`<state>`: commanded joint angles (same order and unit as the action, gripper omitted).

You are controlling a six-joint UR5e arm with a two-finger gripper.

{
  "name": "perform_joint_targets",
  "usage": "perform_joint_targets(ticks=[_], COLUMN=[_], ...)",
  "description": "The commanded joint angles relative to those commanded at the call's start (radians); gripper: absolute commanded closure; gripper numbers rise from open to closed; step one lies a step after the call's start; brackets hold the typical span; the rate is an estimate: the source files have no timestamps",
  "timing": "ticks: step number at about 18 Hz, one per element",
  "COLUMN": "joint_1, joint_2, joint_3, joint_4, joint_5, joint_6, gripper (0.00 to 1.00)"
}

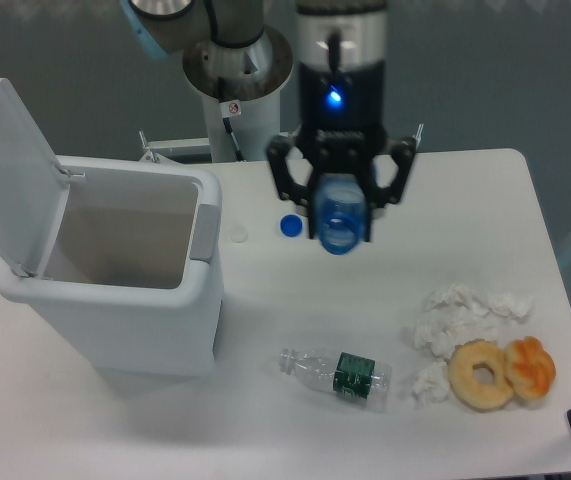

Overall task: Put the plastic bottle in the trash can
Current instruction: 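Move the held bottle over the open white trash bin and lower it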

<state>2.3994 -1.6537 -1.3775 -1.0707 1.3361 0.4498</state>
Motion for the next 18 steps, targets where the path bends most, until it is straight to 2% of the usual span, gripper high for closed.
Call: perform_joint_targets(ticks=[6,13,18], joint_1=[-0.089,-0.128,-0.161], joint_2=[0.002,0.015,-0.014], joint_3=[-0.002,-0.002,-0.002], joint_4=[0.037,0.038,0.072], joint_5=[-0.058,-0.060,-0.063], joint_6=[-0.123,-0.132,-0.166], gripper=[1.00,0.99,0.97])
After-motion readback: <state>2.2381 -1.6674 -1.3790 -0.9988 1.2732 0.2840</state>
